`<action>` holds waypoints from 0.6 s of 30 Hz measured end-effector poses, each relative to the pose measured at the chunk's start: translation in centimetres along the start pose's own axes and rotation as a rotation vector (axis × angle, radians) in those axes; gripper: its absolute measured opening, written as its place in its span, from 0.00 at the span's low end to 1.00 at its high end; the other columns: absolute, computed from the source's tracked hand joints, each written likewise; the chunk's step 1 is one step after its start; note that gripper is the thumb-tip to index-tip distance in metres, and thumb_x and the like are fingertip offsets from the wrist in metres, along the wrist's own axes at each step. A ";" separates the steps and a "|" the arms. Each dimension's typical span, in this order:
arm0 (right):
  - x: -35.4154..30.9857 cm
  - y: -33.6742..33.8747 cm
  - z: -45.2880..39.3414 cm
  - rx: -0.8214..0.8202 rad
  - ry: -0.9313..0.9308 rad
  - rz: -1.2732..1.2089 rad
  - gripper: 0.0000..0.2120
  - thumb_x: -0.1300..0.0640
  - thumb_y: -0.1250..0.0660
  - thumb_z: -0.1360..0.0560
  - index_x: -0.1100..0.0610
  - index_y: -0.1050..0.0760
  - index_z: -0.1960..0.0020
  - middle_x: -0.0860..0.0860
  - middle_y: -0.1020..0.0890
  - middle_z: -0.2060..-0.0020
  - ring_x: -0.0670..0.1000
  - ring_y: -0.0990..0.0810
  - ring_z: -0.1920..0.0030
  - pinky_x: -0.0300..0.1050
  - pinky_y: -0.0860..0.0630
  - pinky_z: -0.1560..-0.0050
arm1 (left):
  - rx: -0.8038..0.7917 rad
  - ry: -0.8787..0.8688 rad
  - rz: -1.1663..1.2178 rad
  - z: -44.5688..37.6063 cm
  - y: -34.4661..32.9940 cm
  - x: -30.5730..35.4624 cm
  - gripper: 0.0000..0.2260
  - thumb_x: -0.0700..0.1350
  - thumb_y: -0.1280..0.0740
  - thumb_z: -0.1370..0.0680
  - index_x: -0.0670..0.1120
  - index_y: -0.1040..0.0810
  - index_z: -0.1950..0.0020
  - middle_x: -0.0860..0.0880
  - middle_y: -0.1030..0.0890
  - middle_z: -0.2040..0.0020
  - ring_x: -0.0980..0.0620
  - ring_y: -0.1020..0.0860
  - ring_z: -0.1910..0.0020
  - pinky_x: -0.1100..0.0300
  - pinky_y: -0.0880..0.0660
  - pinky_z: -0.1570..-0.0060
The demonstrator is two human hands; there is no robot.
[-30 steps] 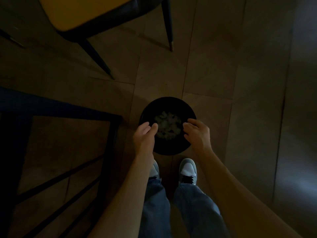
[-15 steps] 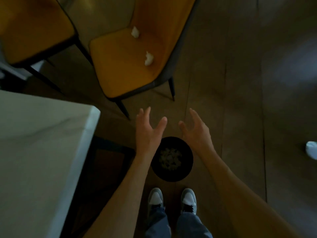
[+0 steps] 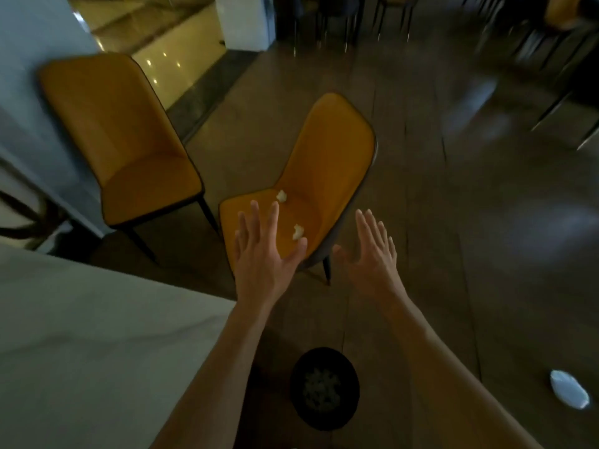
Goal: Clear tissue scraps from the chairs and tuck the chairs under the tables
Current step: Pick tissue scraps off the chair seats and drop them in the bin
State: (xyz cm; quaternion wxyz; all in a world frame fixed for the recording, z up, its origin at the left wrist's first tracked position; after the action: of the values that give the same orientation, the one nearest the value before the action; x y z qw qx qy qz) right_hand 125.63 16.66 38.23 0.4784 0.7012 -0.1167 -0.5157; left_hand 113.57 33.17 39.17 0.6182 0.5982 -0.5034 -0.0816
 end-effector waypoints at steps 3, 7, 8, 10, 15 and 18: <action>-2.4 2.8 -0.2 0.013 0.018 -0.007 0.39 0.36 0.41 0.22 0.45 0.59 0.20 0.47 0.57 0.20 0.53 0.60 0.21 0.55 0.60 0.23 | 0.049 0.003 0.033 -0.8 4.2 0.9 0.38 0.74 0.47 0.25 0.59 0.54 0.19 0.49 0.55 0.18 0.48 0.58 0.20 0.48 0.52 0.24; -5.0 5.8 -0.7 0.037 0.071 0.015 0.40 0.35 0.41 0.23 0.45 0.58 0.20 0.48 0.57 0.20 0.54 0.60 0.21 0.57 0.59 0.23 | 0.066 0.003 0.015 -2.1 7.5 2.1 0.39 0.75 0.49 0.26 0.60 0.54 0.20 0.49 0.56 0.18 0.47 0.57 0.20 0.46 0.51 0.24; -5.4 6.5 -1.0 0.048 0.085 0.009 0.40 0.35 0.41 0.23 0.46 0.58 0.20 0.48 0.57 0.20 0.54 0.60 0.21 0.57 0.58 0.23 | 0.077 0.000 0.014 -2.6 8.1 2.6 0.39 0.74 0.47 0.25 0.60 0.54 0.19 0.49 0.55 0.18 0.46 0.56 0.20 0.46 0.50 0.24; -6.1 7.8 -2.0 0.068 0.110 0.004 0.40 0.35 0.41 0.23 0.46 0.58 0.20 0.48 0.56 0.20 0.54 0.59 0.21 0.58 0.58 0.23 | 0.095 -0.005 0.023 -3.8 8.7 3.7 0.38 0.73 0.46 0.25 0.60 0.54 0.19 0.48 0.55 0.18 0.46 0.56 0.19 0.45 0.50 0.24; -5.8 10.1 -6.0 0.049 0.151 -0.006 0.40 0.36 0.41 0.22 0.45 0.59 0.20 0.48 0.57 0.20 0.52 0.61 0.21 0.58 0.59 0.23 | 0.099 -0.005 0.006 -6.7 7.6 6.5 0.38 0.74 0.47 0.25 0.61 0.56 0.20 0.49 0.56 0.18 0.47 0.57 0.19 0.46 0.52 0.24; -4.5 11.0 -9.1 0.009 0.180 -0.028 0.39 0.36 0.41 0.22 0.46 0.58 0.20 0.48 0.57 0.20 0.52 0.60 0.21 0.57 0.58 0.23 | 0.097 0.047 0.021 -8.3 5.3 7.8 0.38 0.73 0.45 0.24 0.63 0.58 0.20 0.50 0.57 0.18 0.47 0.58 0.20 0.44 0.51 0.24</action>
State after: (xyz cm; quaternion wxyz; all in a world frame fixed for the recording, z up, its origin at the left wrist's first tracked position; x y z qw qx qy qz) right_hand 134.92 18.98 49.77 0.4766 0.7483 -0.0658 -0.4567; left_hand 120.62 34.54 49.51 0.6010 0.6237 -0.4985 -0.0365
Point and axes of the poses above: each hand's wrist, its own z-axis away from the middle knuckle, its own y-axis out of the back of the hand, x = y × z, the point moved 6 cm from there along -z, towards the middle knuckle
